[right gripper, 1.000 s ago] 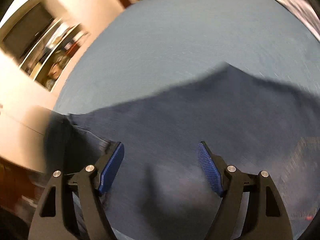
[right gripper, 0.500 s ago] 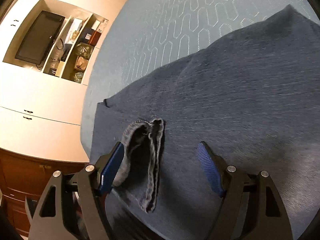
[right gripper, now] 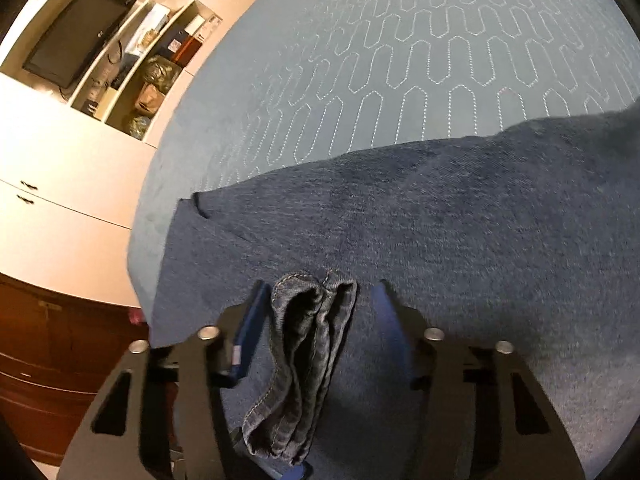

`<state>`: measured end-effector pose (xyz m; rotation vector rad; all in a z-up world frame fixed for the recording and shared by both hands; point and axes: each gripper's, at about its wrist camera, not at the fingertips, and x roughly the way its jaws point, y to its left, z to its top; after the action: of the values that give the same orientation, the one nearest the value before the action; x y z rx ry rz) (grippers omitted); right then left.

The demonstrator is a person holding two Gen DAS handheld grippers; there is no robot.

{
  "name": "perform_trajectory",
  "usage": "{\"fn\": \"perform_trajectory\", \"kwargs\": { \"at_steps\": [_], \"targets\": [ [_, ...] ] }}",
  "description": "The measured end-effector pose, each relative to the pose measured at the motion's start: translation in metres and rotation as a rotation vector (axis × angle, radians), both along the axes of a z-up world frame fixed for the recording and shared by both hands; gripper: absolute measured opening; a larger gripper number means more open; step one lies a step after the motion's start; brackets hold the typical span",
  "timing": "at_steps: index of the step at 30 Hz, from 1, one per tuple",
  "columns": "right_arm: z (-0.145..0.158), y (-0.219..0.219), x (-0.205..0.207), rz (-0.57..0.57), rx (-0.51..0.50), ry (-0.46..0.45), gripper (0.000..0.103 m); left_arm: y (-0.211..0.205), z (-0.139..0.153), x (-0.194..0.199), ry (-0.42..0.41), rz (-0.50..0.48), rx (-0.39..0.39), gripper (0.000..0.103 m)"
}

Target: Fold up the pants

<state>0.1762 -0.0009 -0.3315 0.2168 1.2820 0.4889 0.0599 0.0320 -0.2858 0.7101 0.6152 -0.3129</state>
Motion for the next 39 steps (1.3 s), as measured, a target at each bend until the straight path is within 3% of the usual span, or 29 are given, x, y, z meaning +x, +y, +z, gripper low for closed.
{"fn": "perform_trajectory", "kwargs": {
  "at_steps": [1,2,3,4,11,16,22,29,35,39],
  "targets": [
    [0.0,0.003,0.0,0.003,-0.017,-0.011,0.034,-0.003,-0.001,0.004,0.014,0.01,0.002,0.03],
    [0.0,0.004,-0.001,0.006,-0.025,-0.019,0.03,0.0,-0.002,0.013,0.03,0.013,-0.002,0.026],
    [0.001,0.006,-0.001,0.012,-0.026,-0.026,0.018,-0.002,-0.002,0.015,0.041,0.017,-0.001,0.021],
    [0.002,0.007,-0.002,0.016,-0.019,-0.032,0.016,-0.004,-0.003,0.009,0.038,0.021,0.008,0.017],
    [0.064,-0.026,-0.014,-0.002,0.036,-0.118,0.014,-0.043,0.058,-0.007,-0.076,-0.008,-0.073,0.016],
    [0.101,-0.088,-0.025,-0.059,-0.064,-0.202,0.014,-0.108,0.062,-0.005,-0.098,-0.104,-0.081,0.016],
    [0.06,-0.143,-0.029,-0.12,-0.134,-0.146,0.014,-0.146,0.019,-0.004,0.0,-0.166,-0.052,0.016],
    [0.028,-0.134,-0.029,-0.09,-0.24,-0.165,0.014,-0.144,0.009,0.007,0.044,-0.147,-0.074,0.017],
    [0.021,-0.125,-0.031,-0.078,-0.318,-0.217,0.014,-0.129,0.014,0.033,0.082,-0.126,-0.132,0.03],
    [0.02,-0.121,-0.03,-0.075,-0.34,-0.235,0.014,-0.123,0.037,0.02,0.082,-0.142,-0.209,0.044]
  ]
}}
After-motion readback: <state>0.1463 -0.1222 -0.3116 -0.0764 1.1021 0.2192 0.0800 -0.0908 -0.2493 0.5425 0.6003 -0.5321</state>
